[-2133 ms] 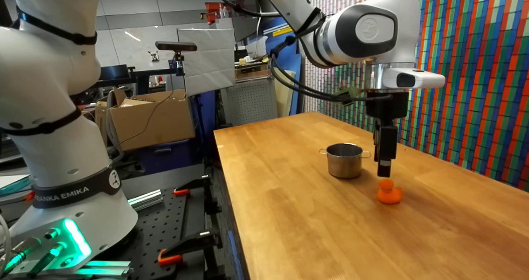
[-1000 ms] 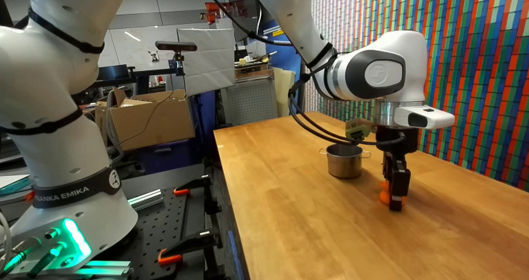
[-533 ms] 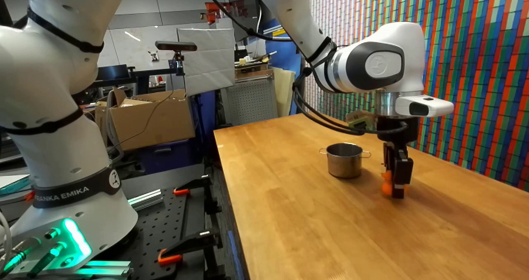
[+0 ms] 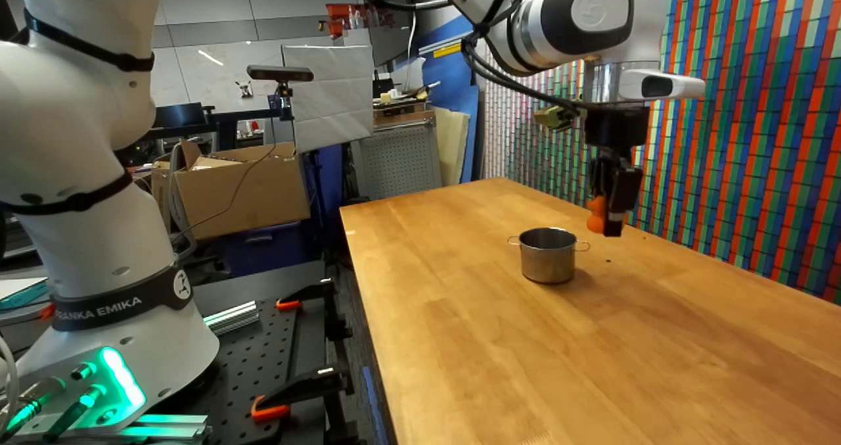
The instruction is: Put the rubber duck in the silver cup
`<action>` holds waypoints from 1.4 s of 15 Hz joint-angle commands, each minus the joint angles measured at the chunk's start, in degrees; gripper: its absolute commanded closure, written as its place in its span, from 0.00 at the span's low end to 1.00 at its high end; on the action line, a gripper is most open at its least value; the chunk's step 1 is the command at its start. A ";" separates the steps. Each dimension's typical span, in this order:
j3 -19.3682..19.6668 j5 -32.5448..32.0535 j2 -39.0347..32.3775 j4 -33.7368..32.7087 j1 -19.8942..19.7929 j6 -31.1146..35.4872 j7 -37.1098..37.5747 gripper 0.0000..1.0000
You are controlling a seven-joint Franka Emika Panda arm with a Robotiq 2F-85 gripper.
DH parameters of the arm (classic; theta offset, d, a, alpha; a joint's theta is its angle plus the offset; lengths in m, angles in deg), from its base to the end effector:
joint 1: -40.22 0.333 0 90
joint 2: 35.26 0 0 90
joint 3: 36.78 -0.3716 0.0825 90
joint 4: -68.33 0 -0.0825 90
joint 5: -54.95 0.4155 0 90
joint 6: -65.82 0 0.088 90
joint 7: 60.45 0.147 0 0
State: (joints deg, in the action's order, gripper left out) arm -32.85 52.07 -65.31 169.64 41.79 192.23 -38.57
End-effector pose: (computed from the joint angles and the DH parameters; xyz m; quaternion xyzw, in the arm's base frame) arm 0.6984 -0.0286 0.2476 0.9801 -0.1904 -0.0359 0.0436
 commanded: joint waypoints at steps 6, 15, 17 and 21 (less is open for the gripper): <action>-5.50 6.94 4.15 1.43 1.86 -3.21 -3.37 0.80; -5.61 5.91 2.33 1.81 5.27 -2.54 -2.00 0.80; -5.21 5.44 1.79 1.46 5.28 -2.29 -1.81 0.80; -4.52 5.33 0.92 1.03 4.97 -2.44 -2.12 0.31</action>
State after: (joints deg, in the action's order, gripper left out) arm -38.20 57.56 -63.91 171.21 46.60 189.32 -40.67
